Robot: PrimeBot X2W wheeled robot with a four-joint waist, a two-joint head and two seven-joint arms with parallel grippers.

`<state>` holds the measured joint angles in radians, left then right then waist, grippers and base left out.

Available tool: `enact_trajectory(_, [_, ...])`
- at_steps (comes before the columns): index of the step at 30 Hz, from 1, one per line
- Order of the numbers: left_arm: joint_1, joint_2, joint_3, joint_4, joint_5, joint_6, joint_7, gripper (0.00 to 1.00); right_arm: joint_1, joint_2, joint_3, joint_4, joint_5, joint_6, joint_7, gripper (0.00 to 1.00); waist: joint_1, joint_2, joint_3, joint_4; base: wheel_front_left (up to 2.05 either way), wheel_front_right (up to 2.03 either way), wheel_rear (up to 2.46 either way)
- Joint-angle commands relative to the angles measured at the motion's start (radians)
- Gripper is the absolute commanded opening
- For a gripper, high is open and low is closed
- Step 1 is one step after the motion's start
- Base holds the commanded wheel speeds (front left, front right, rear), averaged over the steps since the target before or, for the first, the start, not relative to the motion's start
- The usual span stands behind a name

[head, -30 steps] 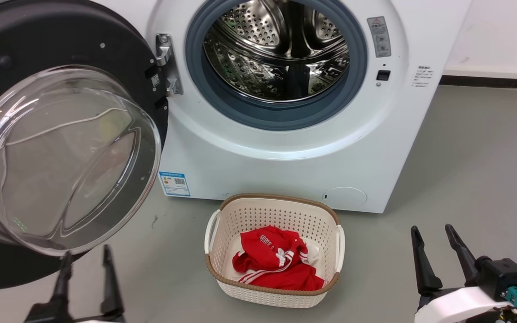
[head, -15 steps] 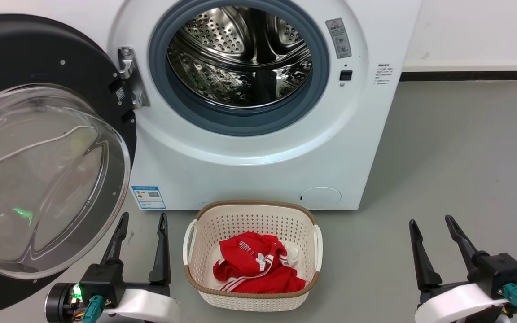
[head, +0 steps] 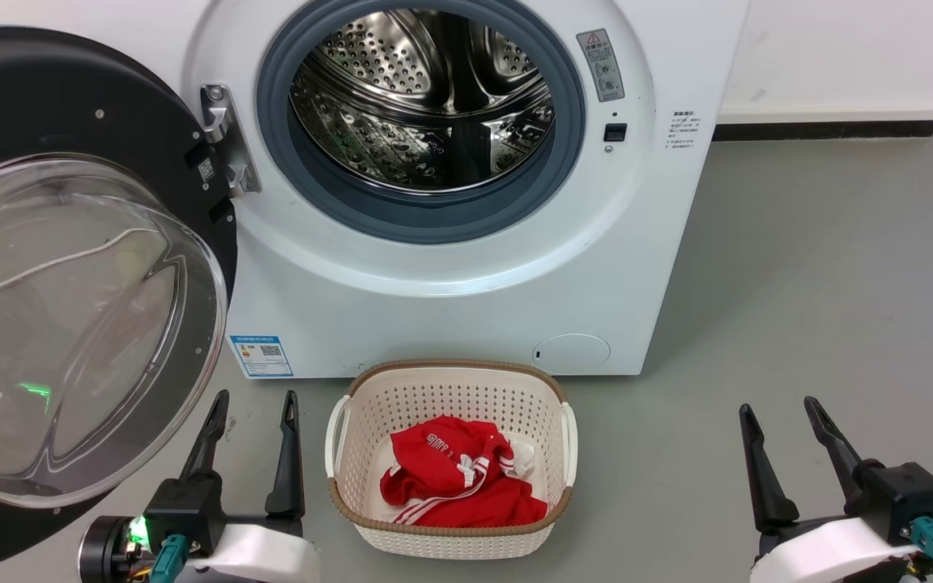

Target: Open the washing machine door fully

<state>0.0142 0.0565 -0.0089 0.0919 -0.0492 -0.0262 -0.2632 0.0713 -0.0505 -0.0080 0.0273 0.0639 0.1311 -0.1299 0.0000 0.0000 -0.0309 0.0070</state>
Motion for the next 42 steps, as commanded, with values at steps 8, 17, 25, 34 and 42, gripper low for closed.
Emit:
enact_trajectory(8, [-0.003, 0.003, 0.004, 0.009, -0.003, 0.003, -0.002, 1.00, 0.008, 0.001, -0.002, 0.009, 0.015, -0.001, -0.001, 1.00, 0.0000, 0.0000, 0.003, -0.003, 0.00, 0.00, 0.00])
enact_trajectory(17, [0.002, -0.003, 0.009, 0.035, -0.018, -0.001, 0.007, 0.00, 0.003, 0.000, 0.002, 0.030, 0.029, 0.000, -0.001, 0.00, 0.0000, 0.0000, 0.006, -0.002, 0.00, 0.00, 0.00])
enact_trajectory(25, [-0.018, -0.003, 0.029, 0.055, -0.170, -0.011, 0.052, 0.00, -0.015, -0.006, -0.002, 0.046, 0.189, 0.000, 0.018, 0.00, 0.0000, 0.0000, 0.007, -0.002, 0.00, 0.00, 0.00])
enact_trajectory(34, [-0.029, -0.003, 0.036, 0.061, -0.384, -0.026, 0.095, 0.00, -0.043, -0.014, -0.008, 0.073, 0.405, 0.000, 0.044, 0.00, 0.0000, 0.0000, 0.010, -0.003, 0.00, 0.00, 0.00])
enact_trajectory(42, [-0.040, -0.004, 0.045, 0.070, -0.521, -0.035, 0.127, 0.00, -0.060, -0.017, -0.013, 0.089, 0.544, 0.000, 0.062, 0.00, 0.0000, 0.0000, 0.012, -0.003, 0.00, 0.00, 0.00])
